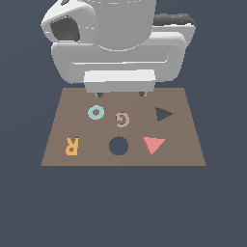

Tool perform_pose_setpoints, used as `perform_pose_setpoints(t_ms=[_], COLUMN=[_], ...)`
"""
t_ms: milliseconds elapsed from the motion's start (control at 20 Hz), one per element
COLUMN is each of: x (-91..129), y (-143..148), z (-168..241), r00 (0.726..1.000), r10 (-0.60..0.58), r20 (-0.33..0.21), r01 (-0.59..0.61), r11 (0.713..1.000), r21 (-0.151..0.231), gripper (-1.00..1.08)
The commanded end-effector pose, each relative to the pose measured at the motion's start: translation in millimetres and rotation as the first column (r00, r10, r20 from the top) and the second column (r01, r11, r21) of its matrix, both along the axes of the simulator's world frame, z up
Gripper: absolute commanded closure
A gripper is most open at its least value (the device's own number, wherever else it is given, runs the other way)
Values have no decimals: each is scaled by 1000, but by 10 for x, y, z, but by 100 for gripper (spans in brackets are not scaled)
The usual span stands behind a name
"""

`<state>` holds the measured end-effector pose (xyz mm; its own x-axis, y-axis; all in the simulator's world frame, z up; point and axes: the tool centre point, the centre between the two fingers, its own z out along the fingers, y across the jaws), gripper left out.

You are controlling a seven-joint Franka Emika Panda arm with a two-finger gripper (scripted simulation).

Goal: Insert a designated object into the corresponding slot on a board.

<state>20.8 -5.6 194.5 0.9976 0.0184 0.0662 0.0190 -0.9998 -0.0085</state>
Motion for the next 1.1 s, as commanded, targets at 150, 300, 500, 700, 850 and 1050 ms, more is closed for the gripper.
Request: perform_pose_setpoints(t_ms=[150,300,500,700,850,1050], x=[11,42,115,219,311,436], y=[13,50,142,283,422,636], z=[-19,-76,-211,-414,-611,-905], r00=[1000,1000,999,996,991,980], r10=[4,16,45,89,131,193], r20=[-1,-3,-9,-18,-27,-40], r01=[-4,-16,-45,-89,-131,-194], r11=[1000,1000,999,996,991,981], r21=[0,-1,-2,-3,-5,-7], gripper=[-92,-92,-92,-92,-92,-92])
